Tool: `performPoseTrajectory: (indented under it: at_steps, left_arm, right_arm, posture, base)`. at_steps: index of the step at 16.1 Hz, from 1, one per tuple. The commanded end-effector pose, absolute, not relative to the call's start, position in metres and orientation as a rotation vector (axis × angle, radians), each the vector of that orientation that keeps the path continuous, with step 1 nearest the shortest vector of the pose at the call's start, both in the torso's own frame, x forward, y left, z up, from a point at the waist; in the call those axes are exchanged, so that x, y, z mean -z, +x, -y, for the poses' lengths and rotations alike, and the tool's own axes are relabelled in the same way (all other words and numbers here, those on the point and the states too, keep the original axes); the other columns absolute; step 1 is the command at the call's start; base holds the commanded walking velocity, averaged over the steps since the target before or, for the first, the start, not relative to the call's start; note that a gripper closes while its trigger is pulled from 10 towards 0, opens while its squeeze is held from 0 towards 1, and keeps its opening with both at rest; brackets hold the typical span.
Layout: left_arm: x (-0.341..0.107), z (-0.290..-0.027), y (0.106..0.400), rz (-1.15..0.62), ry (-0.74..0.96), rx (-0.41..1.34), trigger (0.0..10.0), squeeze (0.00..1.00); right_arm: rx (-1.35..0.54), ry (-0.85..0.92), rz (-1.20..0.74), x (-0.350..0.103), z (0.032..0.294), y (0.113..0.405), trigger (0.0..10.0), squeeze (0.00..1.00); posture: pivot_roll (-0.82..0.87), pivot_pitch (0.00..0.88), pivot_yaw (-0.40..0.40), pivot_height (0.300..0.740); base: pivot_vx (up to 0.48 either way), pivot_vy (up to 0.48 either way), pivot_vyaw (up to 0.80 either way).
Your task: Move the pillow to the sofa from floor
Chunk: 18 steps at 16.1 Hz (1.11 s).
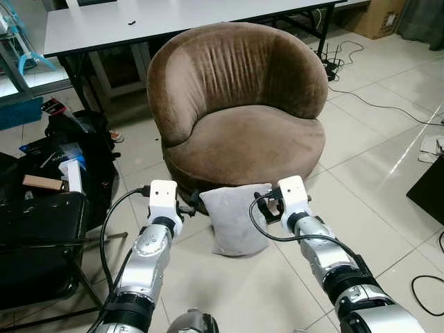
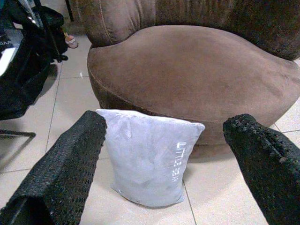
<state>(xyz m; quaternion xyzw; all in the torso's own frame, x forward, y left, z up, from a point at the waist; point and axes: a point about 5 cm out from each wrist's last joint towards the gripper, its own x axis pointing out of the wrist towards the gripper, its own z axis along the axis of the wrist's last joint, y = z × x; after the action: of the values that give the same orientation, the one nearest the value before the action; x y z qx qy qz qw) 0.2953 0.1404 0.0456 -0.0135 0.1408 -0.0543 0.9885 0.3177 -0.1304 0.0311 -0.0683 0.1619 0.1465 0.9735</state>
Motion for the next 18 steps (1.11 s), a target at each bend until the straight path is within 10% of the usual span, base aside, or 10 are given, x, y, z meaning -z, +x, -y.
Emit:
performPoseTrajectory:
  at_steps: [1, 14, 15, 16, 17, 18]
  left_arm:
    - [-0.0462, -0.1429, 0.2937, -0.283, -0.033, 0.104, 10.0, 1.00]
    - [-0.0462, -0.1420, 0.2939, -0.282, -0.017, 0.107, 10.0, 1.00]
    - [-0.0463, -0.1420, 0.2944, -0.281, -0.020, 0.099, 10.0, 1.00]
    - [-0.0461, -0.1420, 0.2946, -0.283, -0.025, 0.095, 10.0, 1.00]
    - [-0.0463, -0.1417, 0.2946, -0.284, -0.028, 0.100, 10.0, 0.94]
    - [-0.0465, -0.1425, 0.2950, -0.284, -0.018, 0.101, 10.0, 0.96]
  right_arm:
    - [-0.313, -0.142, -0.322, -0.0314, 0.1279, 0.3176, 10.0, 1.00]
    - [-0.287, -0.260, -0.336, -0.0295, 0.1315, 0.3180, 10.0, 1.00]
    - [-0.298, -0.255, -0.338, -0.0292, 0.1309, 0.3177, 10.0, 0.00]
    - [-0.295, -0.212, -0.337, -0.0291, 0.1308, 0.3173, 10.0, 0.01]
    - [-0.325, -0.160, -0.329, -0.0299, 0.1279, 0.3165, 10.0, 1.00]
    - [-0.335, -0.155, -0.327, -0.0301, 0.1267, 0.3163, 10.0, 1.00]
  posture:
    - [-0.11, 0.000, 0.063, 0.709]
    - [-0.11, 0.000, 0.062, 0.709]
    - [-0.12, 0.000, 0.062, 0.709]
    - [-0.12, 0.000, 0.062, 0.709]
    - [-0.11, 0.000, 0.062, 0.709]
    - [-0.11, 0.000, 0.062, 0.709]
  base:
    - [0.000, 0.000, 0.00]
    - [0.000, 0.000, 0.00]
    - [0.000, 0.000, 0.00]
    - [0.000, 0.000, 0.00]
    - [0.000, 0.000, 0.00]
    - [0.000, 0.000, 0.00]
